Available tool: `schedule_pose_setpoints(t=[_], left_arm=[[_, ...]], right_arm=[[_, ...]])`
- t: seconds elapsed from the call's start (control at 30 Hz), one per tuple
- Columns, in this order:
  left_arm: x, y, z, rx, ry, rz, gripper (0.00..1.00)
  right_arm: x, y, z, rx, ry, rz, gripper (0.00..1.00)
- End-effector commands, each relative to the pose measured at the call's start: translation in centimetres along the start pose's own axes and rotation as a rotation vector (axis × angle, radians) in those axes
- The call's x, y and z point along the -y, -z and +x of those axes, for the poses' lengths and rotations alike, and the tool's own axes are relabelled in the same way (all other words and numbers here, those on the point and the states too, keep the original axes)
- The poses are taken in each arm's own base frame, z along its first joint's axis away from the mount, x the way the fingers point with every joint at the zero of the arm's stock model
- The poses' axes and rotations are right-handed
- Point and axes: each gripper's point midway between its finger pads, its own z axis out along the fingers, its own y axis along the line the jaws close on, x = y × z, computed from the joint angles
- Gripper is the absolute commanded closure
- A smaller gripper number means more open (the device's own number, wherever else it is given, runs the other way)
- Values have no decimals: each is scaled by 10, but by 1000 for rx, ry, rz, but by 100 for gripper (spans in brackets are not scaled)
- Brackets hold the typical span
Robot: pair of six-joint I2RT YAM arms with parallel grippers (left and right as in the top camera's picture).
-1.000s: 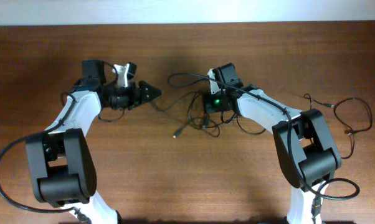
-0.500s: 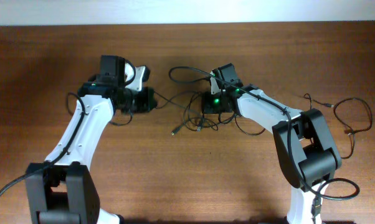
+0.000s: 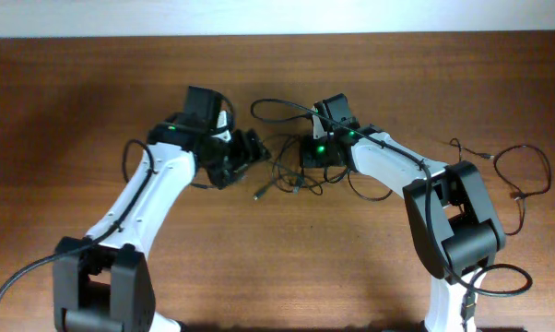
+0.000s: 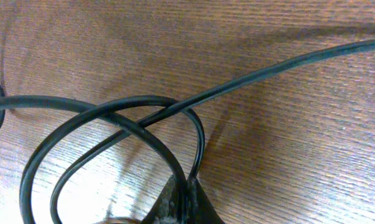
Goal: Untangle cables
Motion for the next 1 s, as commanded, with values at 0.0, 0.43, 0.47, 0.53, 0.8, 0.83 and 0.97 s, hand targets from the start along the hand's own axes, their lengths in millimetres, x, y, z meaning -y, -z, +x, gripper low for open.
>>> schedule_pose_setpoints(t=[0.0, 0.43, 0.47, 0.53, 0.8, 0.83, 0.97], left_arm=[[8, -13, 2, 53, 148, -43, 27], [-17, -56, 20, 105, 95, -171, 71], [-14, -56, 16, 122, 90, -163, 68], [-16, -56, 13, 138, 89, -172, 61], [-1, -60, 3, 169, 119, -103, 52], [-1, -59, 1, 171, 123, -94, 51], [2, -47, -10, 77, 202, 30, 45]], right_arm=[[2, -4, 4, -9, -7, 11, 96], [3, -3, 8, -26, -8, 18, 96], [4, -3, 9, -29, -9, 19, 96], [4, -3, 9, -29, -9, 20, 96], [3, -3, 7, -22, 27, 17, 96], [3, -3, 8, -24, 43, 17, 96], [3, -3, 8, -23, 43, 16, 96]])
